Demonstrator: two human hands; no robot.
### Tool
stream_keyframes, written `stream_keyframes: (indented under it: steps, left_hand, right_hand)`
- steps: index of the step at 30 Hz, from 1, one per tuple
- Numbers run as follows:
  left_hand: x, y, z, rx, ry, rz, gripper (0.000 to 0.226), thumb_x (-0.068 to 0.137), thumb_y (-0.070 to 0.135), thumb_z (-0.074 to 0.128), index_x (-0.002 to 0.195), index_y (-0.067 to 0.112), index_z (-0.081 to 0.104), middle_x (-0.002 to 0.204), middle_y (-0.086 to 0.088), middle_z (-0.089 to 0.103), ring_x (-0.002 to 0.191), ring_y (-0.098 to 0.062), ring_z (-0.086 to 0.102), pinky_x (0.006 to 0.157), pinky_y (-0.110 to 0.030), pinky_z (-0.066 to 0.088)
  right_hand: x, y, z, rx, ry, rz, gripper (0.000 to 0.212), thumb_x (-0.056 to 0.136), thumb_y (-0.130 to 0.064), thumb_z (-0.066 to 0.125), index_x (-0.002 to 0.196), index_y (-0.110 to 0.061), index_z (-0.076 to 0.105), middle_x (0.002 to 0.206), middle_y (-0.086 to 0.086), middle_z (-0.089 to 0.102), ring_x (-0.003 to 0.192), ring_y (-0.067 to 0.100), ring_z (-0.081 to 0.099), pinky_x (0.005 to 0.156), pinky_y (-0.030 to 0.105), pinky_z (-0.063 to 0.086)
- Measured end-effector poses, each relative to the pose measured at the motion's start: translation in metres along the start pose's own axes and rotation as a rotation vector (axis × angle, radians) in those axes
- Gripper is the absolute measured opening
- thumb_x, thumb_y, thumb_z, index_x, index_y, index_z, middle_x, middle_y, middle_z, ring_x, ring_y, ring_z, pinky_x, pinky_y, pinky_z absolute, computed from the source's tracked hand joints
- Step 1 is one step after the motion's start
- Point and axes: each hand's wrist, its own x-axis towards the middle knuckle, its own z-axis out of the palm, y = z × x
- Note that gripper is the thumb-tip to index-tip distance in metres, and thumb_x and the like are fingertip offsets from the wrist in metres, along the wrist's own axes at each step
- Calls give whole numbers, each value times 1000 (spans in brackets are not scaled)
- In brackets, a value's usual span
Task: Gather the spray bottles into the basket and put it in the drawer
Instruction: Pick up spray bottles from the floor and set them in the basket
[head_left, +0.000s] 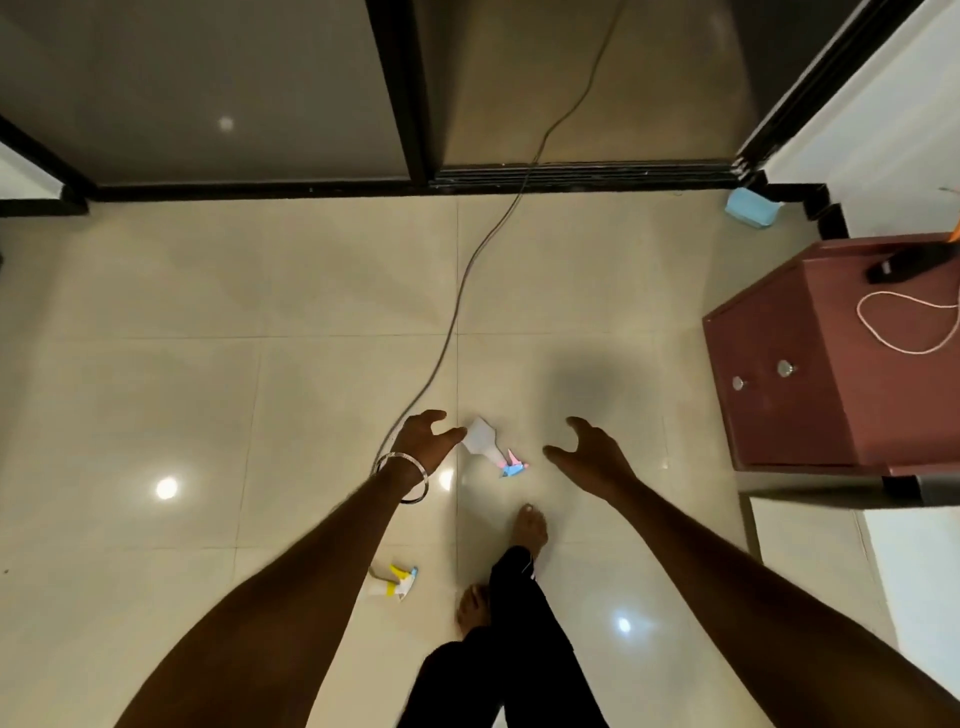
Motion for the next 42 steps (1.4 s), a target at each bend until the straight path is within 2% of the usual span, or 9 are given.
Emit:
stream_keyframes:
  steps: [7, 16, 18, 20, 24, 29, 37, 40, 42]
  left_hand:
    - [123, -35, 71, 20, -86, -31, 51, 80, 32, 70, 126, 14, 57, 130, -7, 55, 122, -24, 53, 85, -20, 34]
    - [286, -125, 176, 206, -192, -48, 74, 80, 32, 68, 145, 17, 36, 148, -11, 35, 136, -27, 39, 112, -36, 35]
    - [317, -149, 199, 229, -191, -40, 83, 78, 32, 70, 148, 20, 27, 152, -11, 28, 139, -28, 33, 113, -40, 35]
    - [339, -170, 219, 256, -165, -12, 93, 75, 33, 72, 150, 23, 19, 156, -10, 17, 143, -30, 24, 114, -42, 33]
    - [381, -197, 249, 337, -127, 10, 107, 68, 39, 77, 150, 35, 9, 159, -8, -2, 147, -32, 2, 114, -45, 29]
    - [411, -203, 257, 328, 20, 114, 91, 65, 27, 80, 141, 33, 30, 142, -8, 25, 129, -35, 29, 99, -46, 47]
    - [424, -202, 232, -54, -95, -92, 88, 64, 24, 85, 134, 20, 32, 133, -5, 41, 120, -27, 46, 97, -39, 47]
    - [419, -197, 222, -251, -199, -267, 74, 68, 25, 83, 127, 25, 38, 130, -2, 43, 113, -25, 49, 93, -45, 52]
    - [412, -192, 216, -364, -295, -374, 66, 71, 30, 80, 126, 29, 44, 132, -2, 46, 115, -26, 51, 93, -50, 52]
  right_hand:
    - [119, 45, 81, 188, -58, 215, 64, 90, -42, 61, 145, -17, 42, 139, 11, 56, 127, 26, 52, 99, 32, 43]
    - [257, 128, 270, 117, -214, 459, 63, 79, -64, 47, 136, -37, 50, 147, 0, 46, 137, 25, 39, 112, 47, 34]
    - [280, 138, 299, 132, -181, 530, 66, 70, -74, 43, 130, -49, 50, 145, -4, 45, 133, 17, 38, 108, 36, 36]
    - [300, 151, 322, 268, -185, 560, 60, 79, -67, 50, 135, -45, 49, 144, -7, 47, 115, 4, 42, 86, 9, 37]
    - [348, 157, 354, 479, -225, 587, 58, 90, -44, 58, 144, -28, 44, 148, 0, 47, 130, 18, 48, 97, 26, 41]
    - [379, 148, 367, 570, -191, 592, 51, 90, -35, 61, 137, -19, 52, 138, 4, 57, 122, 20, 54, 85, 24, 36]
    - [371, 149, 362, 724, -103, 634, 46, 91, -19, 52, 137, -23, 52, 113, 9, 67, 84, 22, 59, 67, 30, 47]
    - [364, 153, 348, 866, -74, 631, 43, 96, -15, 47, 138, -24, 51, 126, 9, 62, 108, 25, 60, 89, 40, 53]
    - [355, 154, 336, 988, -82, 626, 41, 101, -25, 46, 142, -22, 47, 139, 7, 54, 129, 26, 51, 107, 48, 42]
